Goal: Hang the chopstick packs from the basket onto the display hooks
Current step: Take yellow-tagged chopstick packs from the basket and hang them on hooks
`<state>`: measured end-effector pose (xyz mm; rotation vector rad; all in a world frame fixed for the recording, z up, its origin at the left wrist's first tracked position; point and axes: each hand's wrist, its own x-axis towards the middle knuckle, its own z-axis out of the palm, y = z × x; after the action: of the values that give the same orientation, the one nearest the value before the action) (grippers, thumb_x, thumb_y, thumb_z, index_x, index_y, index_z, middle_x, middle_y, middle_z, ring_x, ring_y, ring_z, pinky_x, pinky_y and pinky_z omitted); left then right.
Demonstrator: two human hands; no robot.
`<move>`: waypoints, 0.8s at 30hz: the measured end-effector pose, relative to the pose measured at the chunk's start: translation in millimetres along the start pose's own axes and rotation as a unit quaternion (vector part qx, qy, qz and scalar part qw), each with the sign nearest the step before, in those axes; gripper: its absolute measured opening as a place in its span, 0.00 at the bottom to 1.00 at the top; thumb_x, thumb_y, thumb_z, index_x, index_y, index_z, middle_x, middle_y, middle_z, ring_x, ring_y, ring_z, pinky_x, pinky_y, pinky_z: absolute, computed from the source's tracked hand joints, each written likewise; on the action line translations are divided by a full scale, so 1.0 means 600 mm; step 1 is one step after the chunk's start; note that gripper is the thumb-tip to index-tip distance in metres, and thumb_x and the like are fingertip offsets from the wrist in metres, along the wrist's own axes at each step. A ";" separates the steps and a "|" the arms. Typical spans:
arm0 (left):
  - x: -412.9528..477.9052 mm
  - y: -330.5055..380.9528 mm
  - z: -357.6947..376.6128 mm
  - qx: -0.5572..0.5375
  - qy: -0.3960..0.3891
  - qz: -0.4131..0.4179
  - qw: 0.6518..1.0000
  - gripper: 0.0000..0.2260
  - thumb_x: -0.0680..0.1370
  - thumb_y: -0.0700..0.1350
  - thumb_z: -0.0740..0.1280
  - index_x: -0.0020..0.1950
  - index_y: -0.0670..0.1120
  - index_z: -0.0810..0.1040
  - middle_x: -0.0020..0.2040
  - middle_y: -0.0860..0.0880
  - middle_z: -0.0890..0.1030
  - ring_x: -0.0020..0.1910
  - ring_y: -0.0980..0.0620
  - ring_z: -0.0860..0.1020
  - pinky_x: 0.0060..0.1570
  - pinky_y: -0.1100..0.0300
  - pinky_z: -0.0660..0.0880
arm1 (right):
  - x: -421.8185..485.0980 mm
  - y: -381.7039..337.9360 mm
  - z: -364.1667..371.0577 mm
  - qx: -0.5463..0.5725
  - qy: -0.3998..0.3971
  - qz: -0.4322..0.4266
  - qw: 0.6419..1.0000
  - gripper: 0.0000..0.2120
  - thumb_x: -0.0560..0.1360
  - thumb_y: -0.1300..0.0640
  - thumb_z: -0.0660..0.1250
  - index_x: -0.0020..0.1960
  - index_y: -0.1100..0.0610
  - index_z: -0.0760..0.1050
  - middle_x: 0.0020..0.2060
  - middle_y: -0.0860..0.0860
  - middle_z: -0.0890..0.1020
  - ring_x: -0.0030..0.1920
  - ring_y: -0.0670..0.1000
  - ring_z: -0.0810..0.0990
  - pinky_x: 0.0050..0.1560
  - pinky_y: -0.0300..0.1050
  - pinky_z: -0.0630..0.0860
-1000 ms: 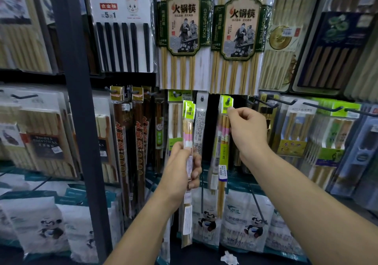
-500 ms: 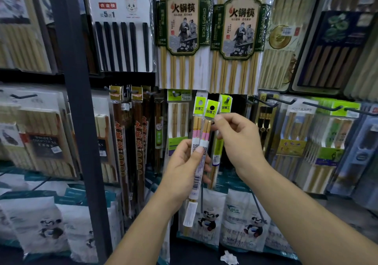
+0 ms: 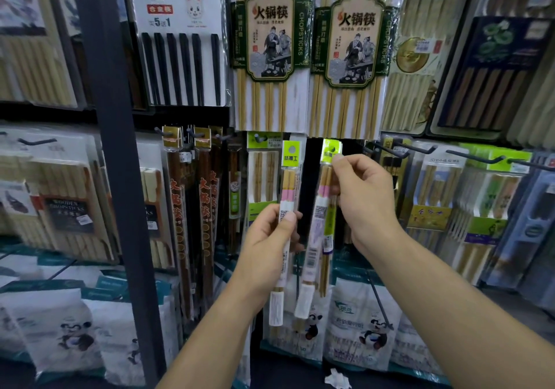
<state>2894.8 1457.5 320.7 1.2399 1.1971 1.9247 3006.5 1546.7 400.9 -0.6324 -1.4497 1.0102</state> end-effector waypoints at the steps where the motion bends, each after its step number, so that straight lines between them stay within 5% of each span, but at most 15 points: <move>1: 0.001 -0.001 -0.002 0.013 0.008 0.001 1.000 0.09 0.85 0.47 0.63 0.51 0.52 0.83 0.36 0.55 0.77 0.38 0.55 0.77 0.45 0.60 0.78 | 0.004 0.000 -0.002 -0.006 0.006 -0.002 1.000 0.14 0.81 0.51 0.67 0.38 0.51 0.81 0.35 0.55 0.82 0.38 0.53 0.80 0.46 0.56 0.81; 6: 0.000 0.002 -0.001 0.034 0.006 -0.005 0.999 0.11 0.86 0.46 0.62 0.50 0.54 0.83 0.34 0.51 0.73 0.34 0.54 0.74 0.45 0.53 0.75 | 0.021 0.005 -0.007 -0.029 0.025 -0.019 0.999 0.13 0.81 0.51 0.66 0.39 0.52 0.80 0.37 0.60 0.82 0.36 0.55 0.81 0.43 0.57 0.81; 17: 0.000 0.005 0.007 0.003 -0.002 -0.024 1.000 0.10 0.86 0.41 0.61 0.53 0.47 0.82 0.34 0.50 0.73 0.32 0.54 0.72 0.33 0.61 0.73 | 0.033 0.028 -0.010 -0.087 0.042 -0.004 0.995 0.14 0.80 0.51 0.68 0.40 0.57 0.82 0.35 0.55 0.82 0.34 0.45 0.77 0.44 0.43 0.78; 21: 0.002 0.006 0.016 0.000 -0.017 -0.051 0.999 0.15 0.84 0.36 0.56 0.52 0.46 0.82 0.33 0.49 0.71 0.32 0.52 0.69 0.33 0.57 0.69 | 0.018 0.028 -0.018 -0.084 0.060 -0.016 0.994 0.09 0.80 0.52 0.69 0.42 0.52 0.80 0.33 0.46 0.81 0.34 0.39 0.77 0.41 0.38 0.74; 24: 0.000 0.008 0.025 0.022 -0.024 -0.053 0.998 0.15 0.85 0.37 0.56 0.53 0.46 0.82 0.33 0.51 0.72 0.32 0.52 0.70 0.35 0.57 0.70 | 0.000 0.019 -0.020 -0.069 0.019 -0.039 0.997 0.08 0.81 0.54 0.67 0.44 0.51 0.80 0.37 0.48 0.84 0.37 0.45 0.81 0.39 0.39 0.77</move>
<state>2908.5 1461.2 327.9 1.2138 1.2610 1.7905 3016.2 1554.6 390.1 -0.6869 -1.5083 0.8381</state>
